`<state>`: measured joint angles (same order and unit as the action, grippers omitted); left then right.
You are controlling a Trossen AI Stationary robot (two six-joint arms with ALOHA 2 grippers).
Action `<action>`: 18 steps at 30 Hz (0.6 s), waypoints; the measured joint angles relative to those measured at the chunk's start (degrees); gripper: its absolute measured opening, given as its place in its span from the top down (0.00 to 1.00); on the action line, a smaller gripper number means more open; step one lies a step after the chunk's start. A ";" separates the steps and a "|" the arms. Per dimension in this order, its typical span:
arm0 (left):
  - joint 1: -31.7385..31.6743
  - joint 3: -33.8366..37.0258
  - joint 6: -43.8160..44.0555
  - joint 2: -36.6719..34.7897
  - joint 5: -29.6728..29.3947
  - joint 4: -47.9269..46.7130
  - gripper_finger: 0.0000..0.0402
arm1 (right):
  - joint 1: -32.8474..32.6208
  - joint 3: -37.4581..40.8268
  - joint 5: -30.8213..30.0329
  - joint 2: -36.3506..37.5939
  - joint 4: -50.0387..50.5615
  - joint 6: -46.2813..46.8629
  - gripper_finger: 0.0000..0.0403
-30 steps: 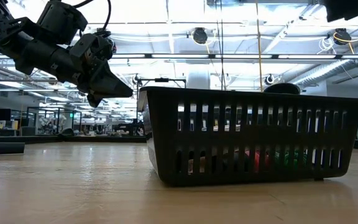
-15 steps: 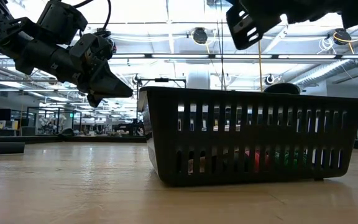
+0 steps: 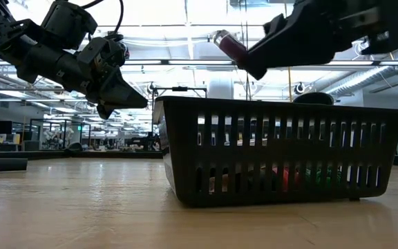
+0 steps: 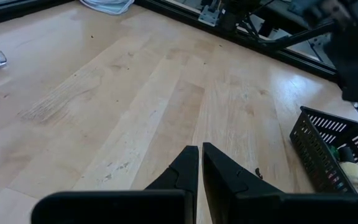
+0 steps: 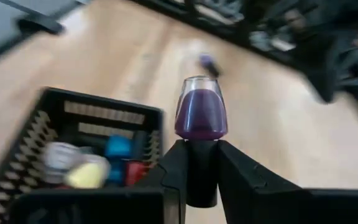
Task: Pick & Place Nail Polish
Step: Put the violet nail polish bottle into the black bin
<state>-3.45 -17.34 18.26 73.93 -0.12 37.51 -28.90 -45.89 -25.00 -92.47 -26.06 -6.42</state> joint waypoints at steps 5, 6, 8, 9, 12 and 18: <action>0.00 0.00 0.00 -0.01 0.00 -0.01 0.95 | -2.57 0.00 -16.23 0.00 -0.06 -7.45 0.88; -0.02 0.00 0.00 0.00 0.00 -0.02 0.95 | -2.94 0.00 -19.69 0.00 -0.09 -9.03 0.88; 0.00 0.00 0.00 -0.01 0.00 -0.02 0.95 | -3.46 0.00 -25.78 0.00 -0.01 -11.51 0.88; 0.00 0.00 0.00 0.00 0.01 -0.02 0.95 | -3.55 0.00 -28.51 0.00 -0.01 -12.27 0.88; 0.00 0.00 0.00 -0.01 0.00 -0.01 0.95 | -3.85 0.00 -34.97 0.00 -0.03 -13.45 0.88; -0.02 0.00 0.00 -0.01 0.00 -0.02 0.95 | -3.74 0.00 -40.32 0.00 -0.26 -15.94 0.88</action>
<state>-3.46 -17.34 18.26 73.91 -0.12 37.50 -32.64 -45.89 -65.32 -92.47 -26.32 -22.36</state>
